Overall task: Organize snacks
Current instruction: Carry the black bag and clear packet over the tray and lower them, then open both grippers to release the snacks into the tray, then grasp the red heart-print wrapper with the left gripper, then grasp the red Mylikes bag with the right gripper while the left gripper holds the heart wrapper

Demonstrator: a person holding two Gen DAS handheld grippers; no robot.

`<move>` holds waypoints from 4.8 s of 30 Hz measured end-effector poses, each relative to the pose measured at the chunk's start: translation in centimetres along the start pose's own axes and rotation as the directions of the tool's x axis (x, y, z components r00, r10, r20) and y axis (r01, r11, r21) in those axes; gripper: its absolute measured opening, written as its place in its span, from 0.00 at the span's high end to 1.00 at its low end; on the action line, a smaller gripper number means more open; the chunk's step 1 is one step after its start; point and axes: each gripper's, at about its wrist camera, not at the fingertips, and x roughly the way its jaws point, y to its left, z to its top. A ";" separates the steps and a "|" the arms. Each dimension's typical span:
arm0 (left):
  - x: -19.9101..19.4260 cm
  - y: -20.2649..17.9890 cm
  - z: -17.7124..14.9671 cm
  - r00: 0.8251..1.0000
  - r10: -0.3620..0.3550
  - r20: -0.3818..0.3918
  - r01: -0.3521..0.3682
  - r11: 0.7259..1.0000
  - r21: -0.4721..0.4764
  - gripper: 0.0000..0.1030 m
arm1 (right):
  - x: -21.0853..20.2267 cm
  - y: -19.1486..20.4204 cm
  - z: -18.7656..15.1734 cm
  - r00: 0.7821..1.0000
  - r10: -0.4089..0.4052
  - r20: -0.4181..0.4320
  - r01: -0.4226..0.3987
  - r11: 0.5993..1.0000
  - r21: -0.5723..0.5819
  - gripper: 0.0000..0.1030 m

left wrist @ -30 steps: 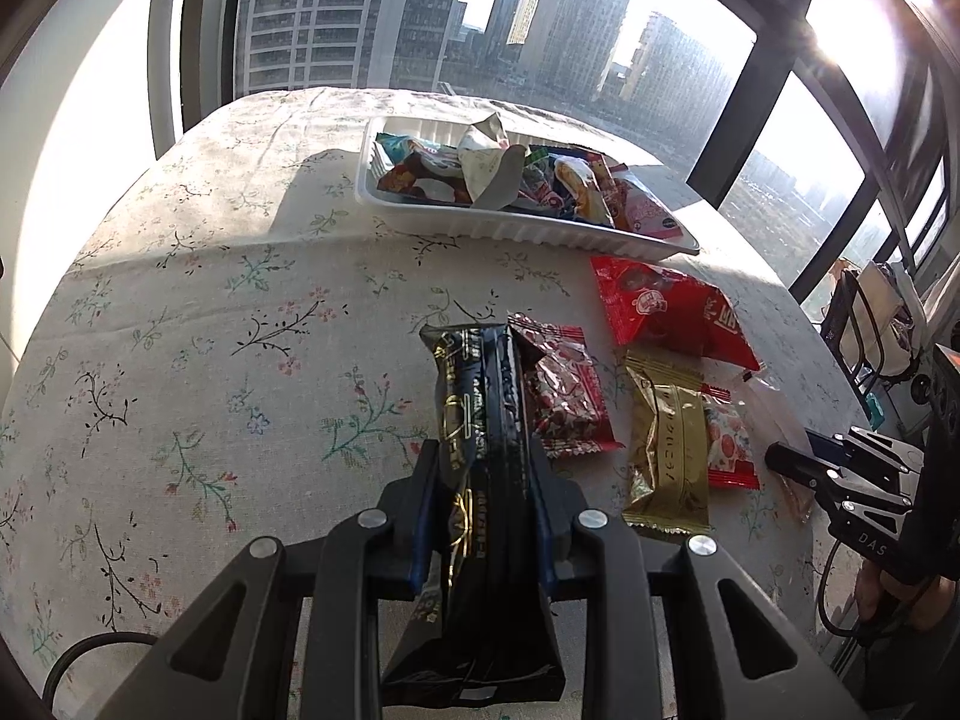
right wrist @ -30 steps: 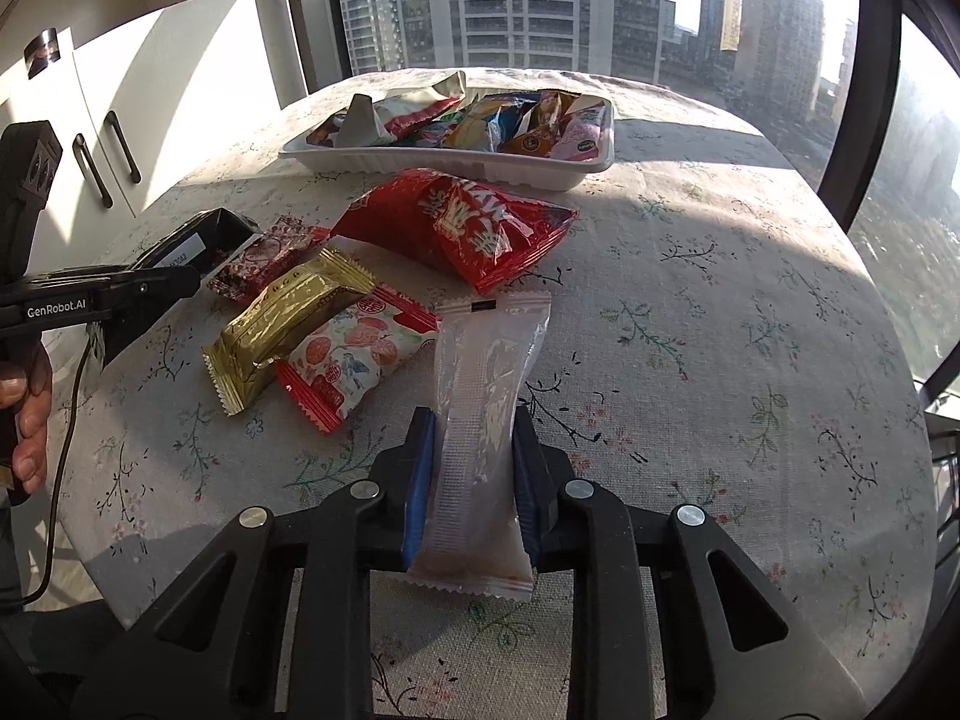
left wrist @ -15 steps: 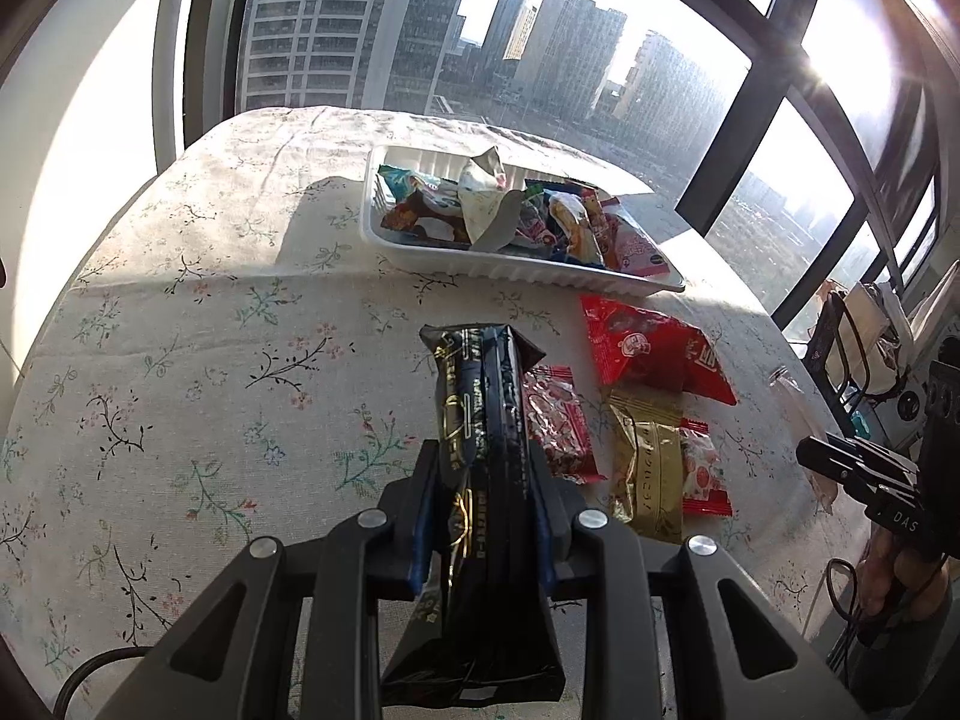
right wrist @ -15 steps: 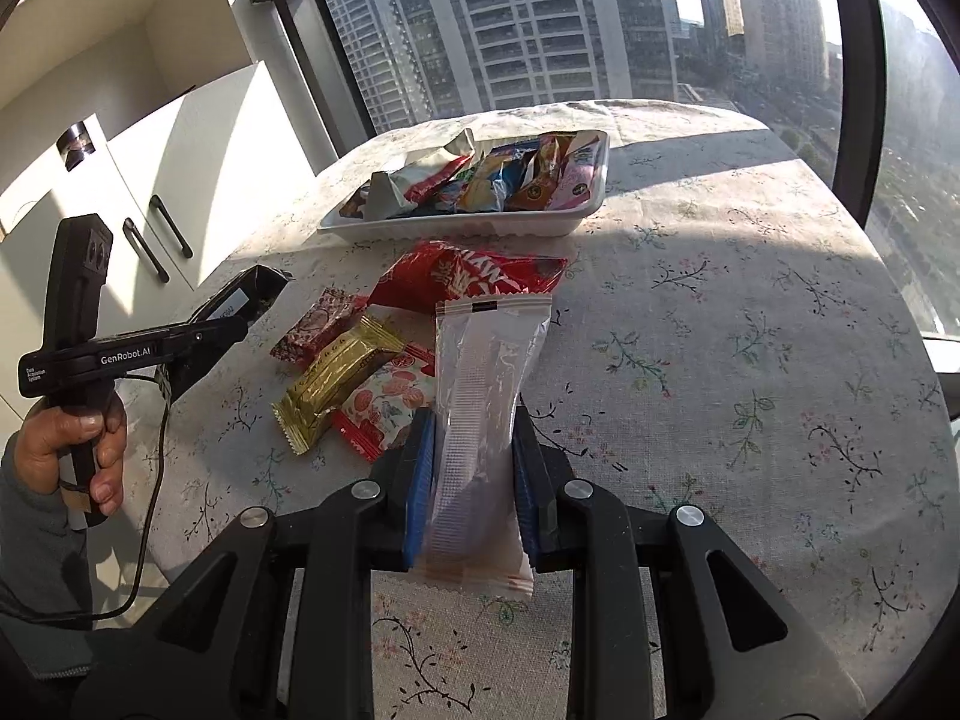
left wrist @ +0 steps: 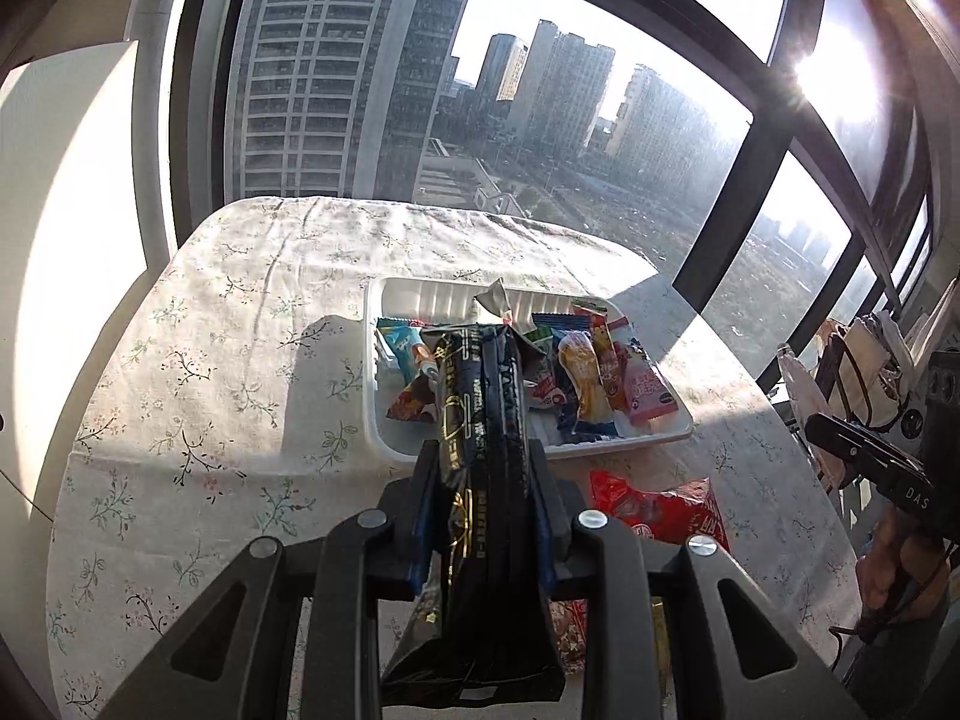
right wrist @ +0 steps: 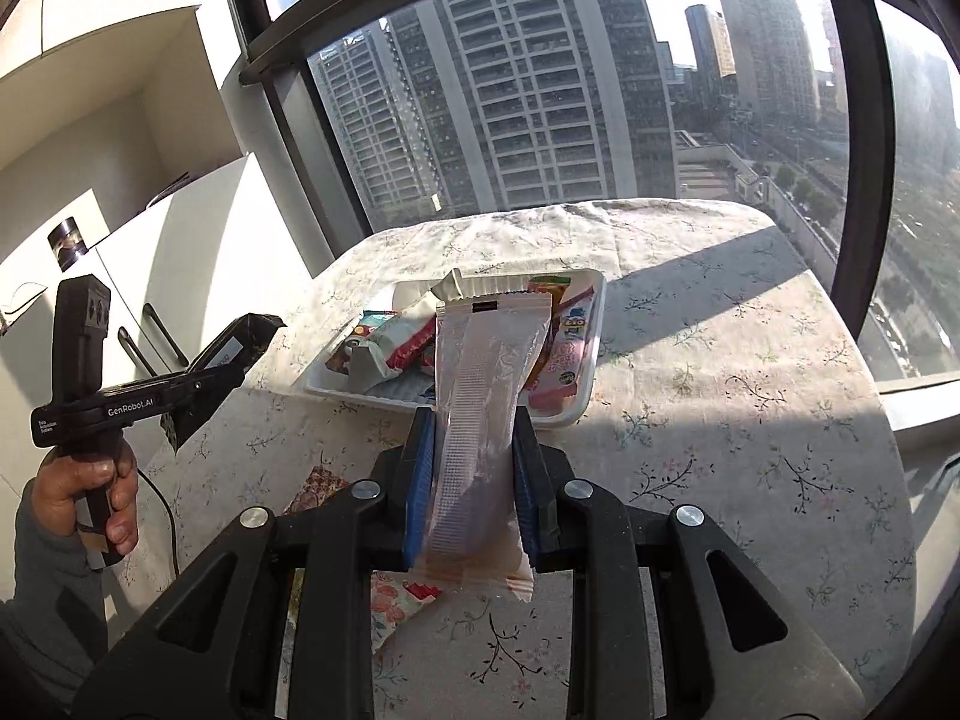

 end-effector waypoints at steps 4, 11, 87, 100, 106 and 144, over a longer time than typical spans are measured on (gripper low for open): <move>2.5 0.2 2.7 1.000 0.013 0.005 -0.013 1.000 0.011 0.73 | 2.9 1.1 3.6 0.999 0.045 -0.004 -0.045 0.999 -0.021 0.78; 7.6 1.0 6.2 1.000 0.011 -0.023 -0.011 1.000 0.021 0.73 | 10.6 3.0 8.2 0.996 0.047 -0.072 -0.052 0.997 -0.065 0.78; 3.8 -4.3 -8.8 0.970 0.167 -0.175 -0.145 0.980 0.134 0.00 | 0.1 0.1 -8.9 0.996 0.090 -0.028 -0.089 0.995 0.034 0.13; 5.0 -5.7 -9.2 0.958 0.190 -0.214 -0.151 0.971 0.187 0.25 | -0.2 -0.6 -11.4 0.996 0.072 -0.051 -0.070 0.997 0.043 0.13; 5.5 -5.8 -9.3 0.953 0.203 -0.223 -0.158 0.966 0.207 0.36 | 0.1 -0.2 -11.2 0.996 0.070 -0.062 -0.068 0.997 0.025 0.13; 2.5 -2.6 -10.2 0.976 0.043 -0.215 -0.025 0.996 0.087 0.68 | 16.9 4.2 -2.9 0.870 -0.067 -0.488 -0.230 0.820 -0.523 0.26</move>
